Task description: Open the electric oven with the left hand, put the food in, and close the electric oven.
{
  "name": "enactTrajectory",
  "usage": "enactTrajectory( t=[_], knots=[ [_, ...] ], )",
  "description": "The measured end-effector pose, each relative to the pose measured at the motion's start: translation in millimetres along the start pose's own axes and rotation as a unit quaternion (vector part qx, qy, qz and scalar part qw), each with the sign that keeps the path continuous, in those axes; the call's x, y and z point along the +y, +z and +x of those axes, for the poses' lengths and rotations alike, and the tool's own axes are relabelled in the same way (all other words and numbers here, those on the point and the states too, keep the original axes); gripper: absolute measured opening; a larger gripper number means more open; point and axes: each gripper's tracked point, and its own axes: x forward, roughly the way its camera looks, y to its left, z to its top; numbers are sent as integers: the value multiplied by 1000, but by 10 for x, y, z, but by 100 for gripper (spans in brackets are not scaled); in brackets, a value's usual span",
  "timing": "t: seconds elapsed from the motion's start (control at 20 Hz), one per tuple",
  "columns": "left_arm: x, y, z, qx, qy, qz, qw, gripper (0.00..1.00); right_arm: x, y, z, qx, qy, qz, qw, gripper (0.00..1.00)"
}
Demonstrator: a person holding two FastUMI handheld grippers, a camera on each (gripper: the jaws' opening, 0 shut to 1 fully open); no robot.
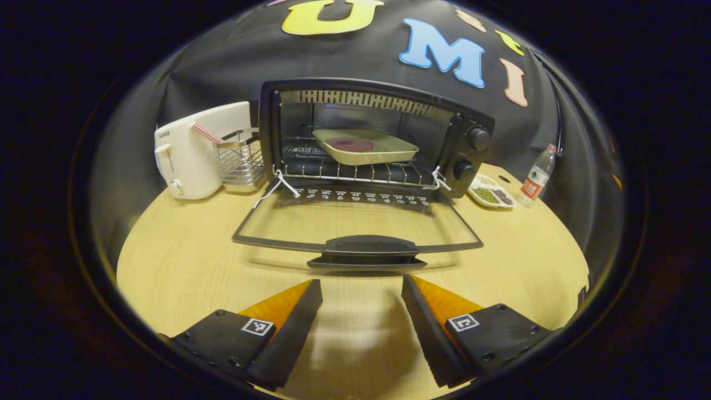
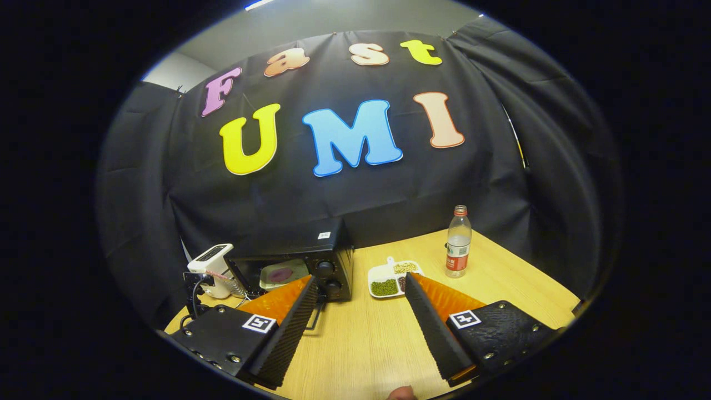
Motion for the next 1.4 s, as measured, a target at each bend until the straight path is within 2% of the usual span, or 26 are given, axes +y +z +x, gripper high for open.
enactTrajectory(
  t=[0.2,0.35,0.4,0.5,0.55,0.7,0.75,1.0,1.15,1.4],
  knots=[
    [-1,70,64,-12,11,23,1000,100,-96,22,-1,0,-13,-7,1000,98],
    [-3,142,-6,-23,24,34,999,98,-21,62,28,-4,-6,-12,1000,98],
    [-19,214,-70,-39,26,39,998,100,5,75,39,-6,-3,-14,1000,98],
    [-47,362,-231,-65,26,40,997,97,89,73,54,-8,9,-16,1000,98],
    [-60,448,-296,-76,25,39,996,100,132,62,74,-4,15,-17,1000,98],
    [-76,742,-491,-116,20,51,992,94,258,8,97,2,31,-13,999,98],
    [-93,845,-547,-127,21,61,990,98,278,4,110,3,34,-13,999,98],
    [-153,1416,-496,-168,23,81,982,99,304,-30,121,7,40,-2,999,98],
    [-200,1895,-639,-217,24,83,972,99,234,12,94,2,36,-1,999,98],
    [-605,2390,-1577,-308,19,90,947,100,68,281,-43,-35,36,3,999,98]
  ],
)
